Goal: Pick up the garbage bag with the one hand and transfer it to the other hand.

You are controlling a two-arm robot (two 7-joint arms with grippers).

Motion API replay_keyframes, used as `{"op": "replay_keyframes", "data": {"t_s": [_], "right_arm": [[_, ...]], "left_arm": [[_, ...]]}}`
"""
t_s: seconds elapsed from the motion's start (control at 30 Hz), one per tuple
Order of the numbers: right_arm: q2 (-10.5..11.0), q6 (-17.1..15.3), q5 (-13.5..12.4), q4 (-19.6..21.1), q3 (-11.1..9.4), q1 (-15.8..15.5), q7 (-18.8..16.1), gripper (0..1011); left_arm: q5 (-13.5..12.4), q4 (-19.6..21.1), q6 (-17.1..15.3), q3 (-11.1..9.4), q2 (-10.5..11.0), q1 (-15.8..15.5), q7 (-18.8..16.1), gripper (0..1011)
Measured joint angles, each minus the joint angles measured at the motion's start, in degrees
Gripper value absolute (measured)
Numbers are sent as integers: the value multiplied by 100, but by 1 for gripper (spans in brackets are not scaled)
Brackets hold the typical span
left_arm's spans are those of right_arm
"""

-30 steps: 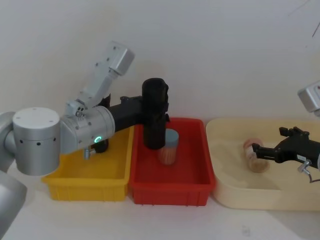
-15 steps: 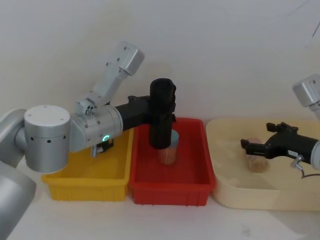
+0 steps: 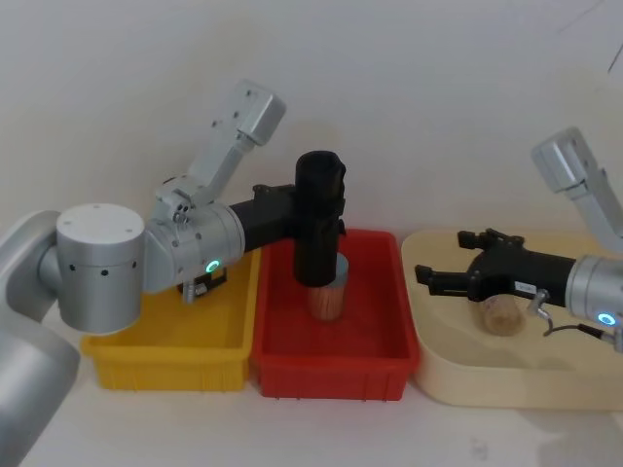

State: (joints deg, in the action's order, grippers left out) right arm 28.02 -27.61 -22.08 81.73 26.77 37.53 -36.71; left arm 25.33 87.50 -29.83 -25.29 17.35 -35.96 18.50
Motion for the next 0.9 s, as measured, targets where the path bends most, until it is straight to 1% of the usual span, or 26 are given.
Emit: {"op": "replay_keyframes", "data": {"t_s": [0.13, 0.47, 0.7, 0.9], "right_arm": [[-89, 38, -82, -137, 93, 123, -204, 1000], [-204, 87, -186, -361, 230, 303, -414, 1000], [-253, 118, -221, -470, 274, 381, -451, 1000], [-320, 180, -238, -610, 321, 463, -454, 1000]], "left_arm": [[-2, -145, 81, -22, -69, -66, -37, 386], [56, -452, 245, -53, -237, -200, -45, 386], [202, -666, 267, -70, -340, -296, 75, 386], [394, -840, 228, -84, -408, -377, 292, 386]]}}
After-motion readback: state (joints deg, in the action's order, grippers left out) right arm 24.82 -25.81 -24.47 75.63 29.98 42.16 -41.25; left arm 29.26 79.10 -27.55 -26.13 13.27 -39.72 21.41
